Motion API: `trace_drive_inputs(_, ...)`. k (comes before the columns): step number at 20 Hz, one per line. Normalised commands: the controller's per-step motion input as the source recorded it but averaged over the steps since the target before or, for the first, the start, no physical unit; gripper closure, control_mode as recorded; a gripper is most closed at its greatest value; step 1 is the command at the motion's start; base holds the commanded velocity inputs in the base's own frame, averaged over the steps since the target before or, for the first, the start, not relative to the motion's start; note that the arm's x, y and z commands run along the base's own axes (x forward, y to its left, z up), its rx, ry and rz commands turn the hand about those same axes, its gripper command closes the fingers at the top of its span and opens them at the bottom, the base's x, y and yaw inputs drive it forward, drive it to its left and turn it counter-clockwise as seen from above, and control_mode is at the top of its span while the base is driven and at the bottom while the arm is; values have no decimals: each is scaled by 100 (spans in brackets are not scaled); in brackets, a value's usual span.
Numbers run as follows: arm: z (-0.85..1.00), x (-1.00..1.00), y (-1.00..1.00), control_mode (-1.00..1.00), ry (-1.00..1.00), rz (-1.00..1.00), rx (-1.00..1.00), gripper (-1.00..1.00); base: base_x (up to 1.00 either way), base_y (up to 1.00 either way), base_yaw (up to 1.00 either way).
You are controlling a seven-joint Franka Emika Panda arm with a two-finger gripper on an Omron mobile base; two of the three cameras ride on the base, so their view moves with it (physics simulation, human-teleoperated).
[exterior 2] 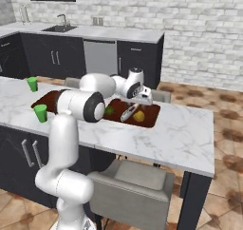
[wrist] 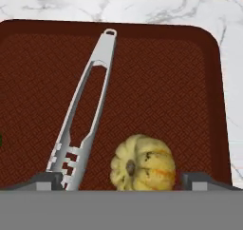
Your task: Gather the squash and lime from the fridge and place them on a tray on the dining counter. Then gather the fish and steak from the fridge and place them on the other tray.
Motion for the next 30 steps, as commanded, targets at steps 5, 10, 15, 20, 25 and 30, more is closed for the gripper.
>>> trace_drive_inputs(5, 46, -60, 26, -100, -6, 0, -2, -100, 0, 0, 0)
trace_drive_inputs(10, 38, -77, 57, -100, -10, 0, -7, -100, 0, 0, 0)
trace_drive_inputs(15, 33, -82, 74, -100, -8, 0, -8, -100, 0, 0, 0)
trace_drive_inputs(20, 27, -84, 63, -100, -8, 0, -7, -100, 0, 0, 0)
trace_drive_inputs(25, 34, -81, 53, -100, -4, 0, -2, -100, 0, 0, 0)
trace_drive_inputs(30, 48, -83, 35, -100, -7, 0, 0, -100, 0, 0, 0)
